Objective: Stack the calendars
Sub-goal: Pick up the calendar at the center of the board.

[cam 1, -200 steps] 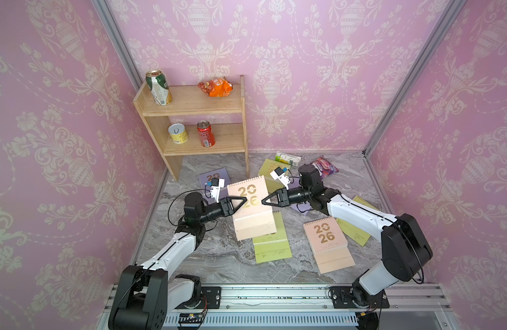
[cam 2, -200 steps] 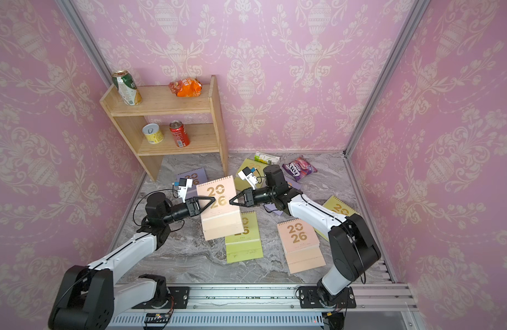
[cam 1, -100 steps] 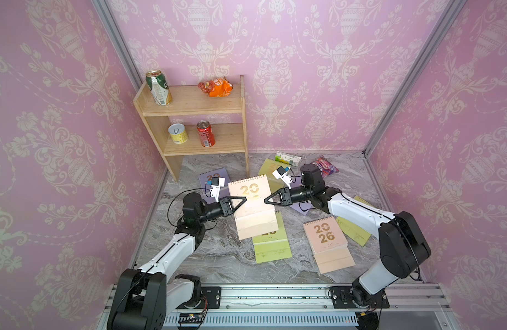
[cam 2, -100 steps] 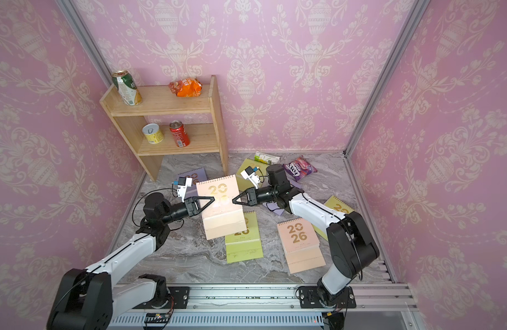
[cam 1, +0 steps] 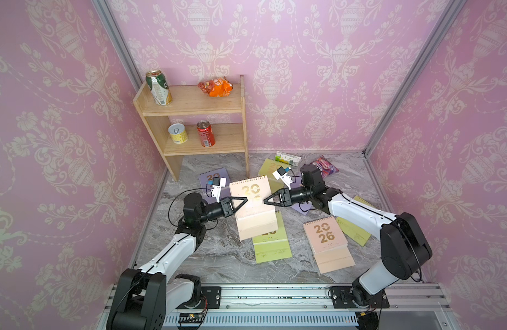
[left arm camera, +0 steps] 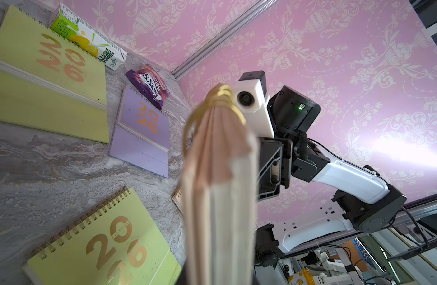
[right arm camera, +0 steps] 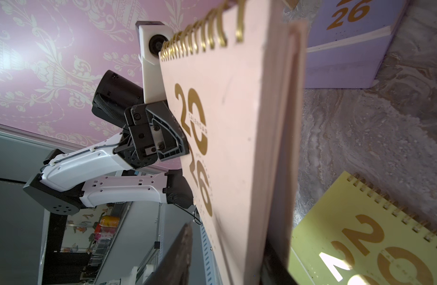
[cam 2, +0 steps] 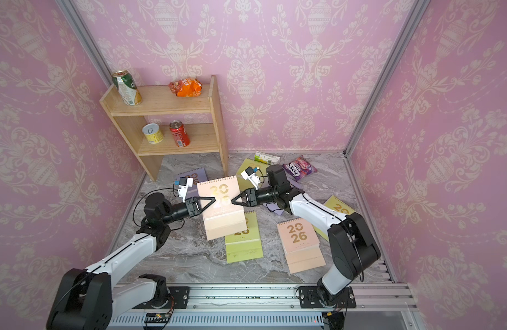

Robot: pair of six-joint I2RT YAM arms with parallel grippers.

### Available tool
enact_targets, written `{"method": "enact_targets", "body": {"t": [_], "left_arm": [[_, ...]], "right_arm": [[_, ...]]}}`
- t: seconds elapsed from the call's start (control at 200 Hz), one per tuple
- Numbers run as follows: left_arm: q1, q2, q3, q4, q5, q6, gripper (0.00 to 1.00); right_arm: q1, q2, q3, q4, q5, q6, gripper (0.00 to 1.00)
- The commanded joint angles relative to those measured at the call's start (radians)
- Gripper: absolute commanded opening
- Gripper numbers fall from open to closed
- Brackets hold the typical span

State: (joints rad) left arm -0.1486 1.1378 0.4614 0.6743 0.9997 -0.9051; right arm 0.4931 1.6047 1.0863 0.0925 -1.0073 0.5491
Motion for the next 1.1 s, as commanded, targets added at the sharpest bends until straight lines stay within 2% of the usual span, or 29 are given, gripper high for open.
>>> {"method": "enact_targets", "body": {"t": [0.0, 0.215, 0.44, 0.705, 1.091], "left_arm": [[-0.010, -0.028, 0.006, 0.048, 0.022, 0.020, 0.00], [-0.010, -0.042, 0.005, 0.057, 0.025, 0.017, 0.00], [-0.010, -0.028, 0.002, 0.103, 0.034, -0.013, 0.00], [-0.011, -0.003, 0.001, 0.169, 0.053, -0.056, 0.00], [-0.010, 0.003, 0.005, 0.188, 0.060, -0.074, 0.00]], "right_arm": [[-0.023, -0.044, -0.015, -0.009, 0.042, 0.007, 0.46], [-0.076, -0.086, -0.042, -0.031, 0.064, 0.003, 0.52], [-0.123, -0.129, -0.071, -0.061, 0.046, -0.028, 0.54], [-0.115, -0.121, -0.095, 0.003, -0.003, -0.013, 0.54], [-0.026, -0.066, -0.063, 0.043, -0.012, -0.014, 0.54]]}}
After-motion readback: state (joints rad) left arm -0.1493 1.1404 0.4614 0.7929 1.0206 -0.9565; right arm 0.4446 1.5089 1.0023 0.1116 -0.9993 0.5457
